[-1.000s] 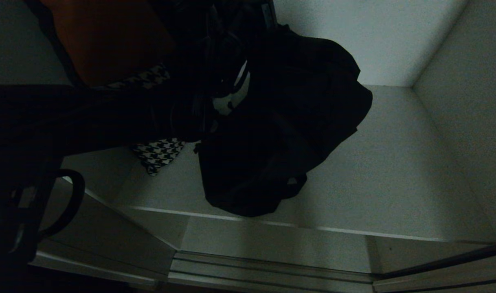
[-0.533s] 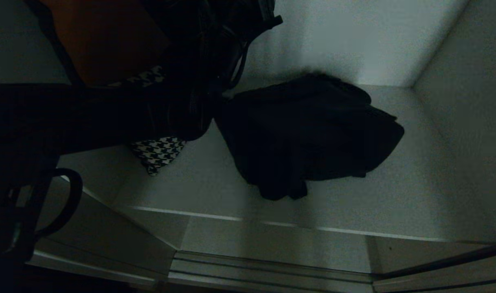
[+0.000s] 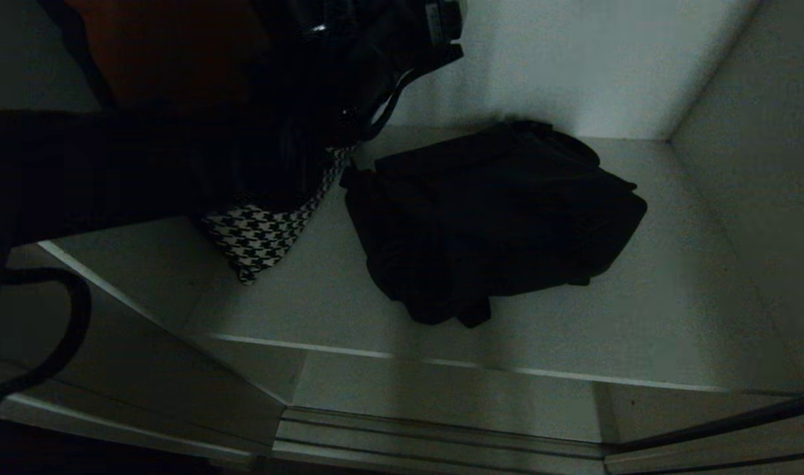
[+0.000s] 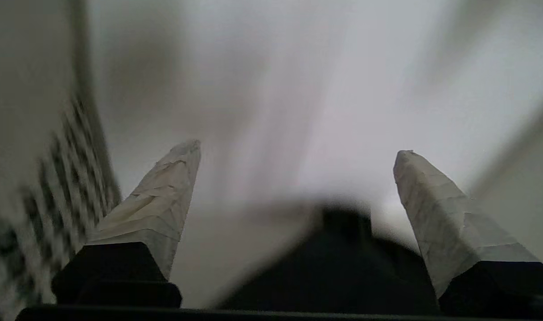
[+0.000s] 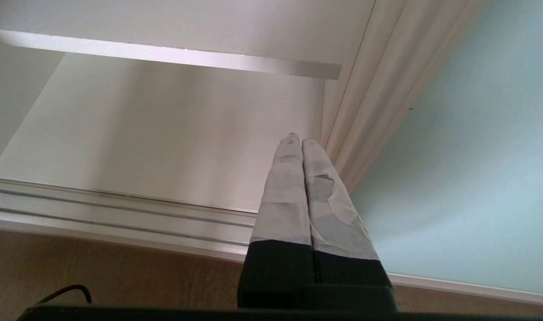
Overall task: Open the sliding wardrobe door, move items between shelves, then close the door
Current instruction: Place the bag on the higher shelf
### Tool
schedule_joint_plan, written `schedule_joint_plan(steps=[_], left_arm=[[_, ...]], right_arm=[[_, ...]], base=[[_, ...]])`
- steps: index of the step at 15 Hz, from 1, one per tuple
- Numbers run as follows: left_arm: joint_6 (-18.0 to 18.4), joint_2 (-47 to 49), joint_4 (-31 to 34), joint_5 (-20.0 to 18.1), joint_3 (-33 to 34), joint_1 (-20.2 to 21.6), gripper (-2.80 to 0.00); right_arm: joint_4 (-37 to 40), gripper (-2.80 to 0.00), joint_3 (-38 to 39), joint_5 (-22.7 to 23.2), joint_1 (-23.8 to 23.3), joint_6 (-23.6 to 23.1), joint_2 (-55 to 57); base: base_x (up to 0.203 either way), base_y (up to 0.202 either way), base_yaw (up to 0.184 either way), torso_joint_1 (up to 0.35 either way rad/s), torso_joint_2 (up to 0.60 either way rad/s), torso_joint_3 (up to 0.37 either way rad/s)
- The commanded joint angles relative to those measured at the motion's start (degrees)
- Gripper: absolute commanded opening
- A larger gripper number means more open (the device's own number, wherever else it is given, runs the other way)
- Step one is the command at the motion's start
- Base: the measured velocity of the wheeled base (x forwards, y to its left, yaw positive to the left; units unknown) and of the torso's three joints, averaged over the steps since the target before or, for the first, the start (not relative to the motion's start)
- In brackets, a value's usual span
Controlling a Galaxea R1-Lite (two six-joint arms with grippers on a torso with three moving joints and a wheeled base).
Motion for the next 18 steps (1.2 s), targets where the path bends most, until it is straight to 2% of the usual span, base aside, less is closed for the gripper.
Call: schedule_joint_plan(steps=[1,3,4,6,9,12,16,17,18], left_arm=[[-0.46,-3.54,12.20,-0.27,0.10,-0.77,0.00],[-0.77,-6.24,21.31,-0.59,0.12,-2.90,0.00],[-0.86,-7.50,22.36,-0.64,0.36,-4.04,0.00],[-0.35,-9.11,22.34,0.07,0.64,-6.49,0.00],[-0.40,-10.78,22.90,2.05,0.73,-7.76,0.00],[1.31,-12.11,24.54,2.03,1.65,-8.03,0.00],[1.54,-14.14,27.13,1.74,2.58,-8.40,0.00],[1.64,-14.34,27.31,1.75,2.52,-8.58,-2.80],[2.33,-14.49,27.84,1.57,2.04,-8.58,-2.80]], right_arm=[[-0.02,-2.80,0.00,0.01,0.04,0.02,-0.01],[-0.02,-2.80,0.00,0.01,0.04,0.02,-0.01],[-0.02,-2.80,0.00,0.01,0.02,0.02,-0.01],[-0.02,-2.80,0.00,0.01,0.02,0.02,-0.01],[-0.02,-2.80,0.00,0.01,0.04,0.02,-0.01],[-0.02,-2.80,0.00,0.01,0.04,0.02,-0.01],[-0.02,-2.80,0.00,0.01,0.04,0.02,-0.01],[-0.02,-2.80,0.00,0.01,-0.04,0.02,-0.01],[-0.02,-2.80,0.00,0.01,0.04,0.02,-0.01]], base=[[0.000,0.000,0.000,0.000,0.00,0.000],[0.000,0.000,0.000,0.000,0.00,0.000],[0.000,0.000,0.000,0.000,0.00,0.000],[0.000,0.000,0.000,0.000,0.00,0.000],[0.000,0.000,0.000,0.000,0.00,0.000],[0.000,0.000,0.000,0.000,0.00,0.000],[0.000,0.000,0.000,0.000,0.00,0.000],[0.000,0.000,0.000,0.000,0.00,0.000],[0.000,0.000,0.000,0.000,0.00,0.000]])
